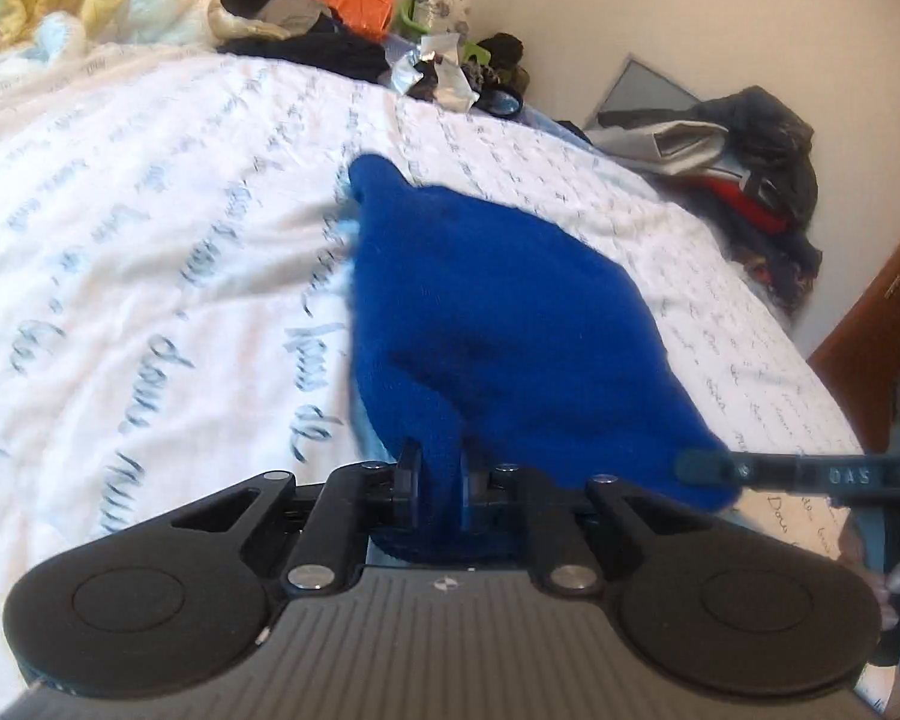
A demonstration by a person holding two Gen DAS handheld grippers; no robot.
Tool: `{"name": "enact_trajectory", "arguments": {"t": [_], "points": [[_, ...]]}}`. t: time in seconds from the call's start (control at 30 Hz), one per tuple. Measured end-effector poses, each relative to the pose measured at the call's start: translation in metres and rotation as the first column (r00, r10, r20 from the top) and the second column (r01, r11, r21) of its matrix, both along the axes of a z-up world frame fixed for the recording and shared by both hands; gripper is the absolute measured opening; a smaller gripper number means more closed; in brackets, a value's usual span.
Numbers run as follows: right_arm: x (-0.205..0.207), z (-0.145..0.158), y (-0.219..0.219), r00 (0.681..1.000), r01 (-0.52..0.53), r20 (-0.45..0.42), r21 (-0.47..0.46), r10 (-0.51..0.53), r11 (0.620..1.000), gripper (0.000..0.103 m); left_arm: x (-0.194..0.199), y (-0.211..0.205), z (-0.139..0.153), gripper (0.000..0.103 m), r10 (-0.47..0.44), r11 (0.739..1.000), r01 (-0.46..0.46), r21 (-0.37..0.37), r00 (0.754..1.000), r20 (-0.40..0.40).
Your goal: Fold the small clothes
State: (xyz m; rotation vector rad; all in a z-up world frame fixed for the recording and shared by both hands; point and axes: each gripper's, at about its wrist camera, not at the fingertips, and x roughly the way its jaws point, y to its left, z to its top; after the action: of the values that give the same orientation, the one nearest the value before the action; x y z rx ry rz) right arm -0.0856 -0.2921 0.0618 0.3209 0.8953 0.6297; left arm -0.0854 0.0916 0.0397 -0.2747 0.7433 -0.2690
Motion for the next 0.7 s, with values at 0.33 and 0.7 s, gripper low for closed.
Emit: {"name": "enact_trajectory", "arguments": {"t": [0.33, 0.7], "points": [[0.033, 0.013, -0.023, 0.994, 0.075, 0.077, 0.028, -0.077, 0.997, 0.049, -0.017, -0.033, 0.035, 0.089, -0.126, 0.982, 0.089, 0.167, 0.966, 0.226], [0.163, -0.014, 0.064, 0.993, 0.032, 0.119, -0.216, -0.006, 0.976, 0.055, 0.083, -0.096, -0.017, 0.090, -0.202, 0.941, 0.151, 0.302, 0.968, 0.146]]}}
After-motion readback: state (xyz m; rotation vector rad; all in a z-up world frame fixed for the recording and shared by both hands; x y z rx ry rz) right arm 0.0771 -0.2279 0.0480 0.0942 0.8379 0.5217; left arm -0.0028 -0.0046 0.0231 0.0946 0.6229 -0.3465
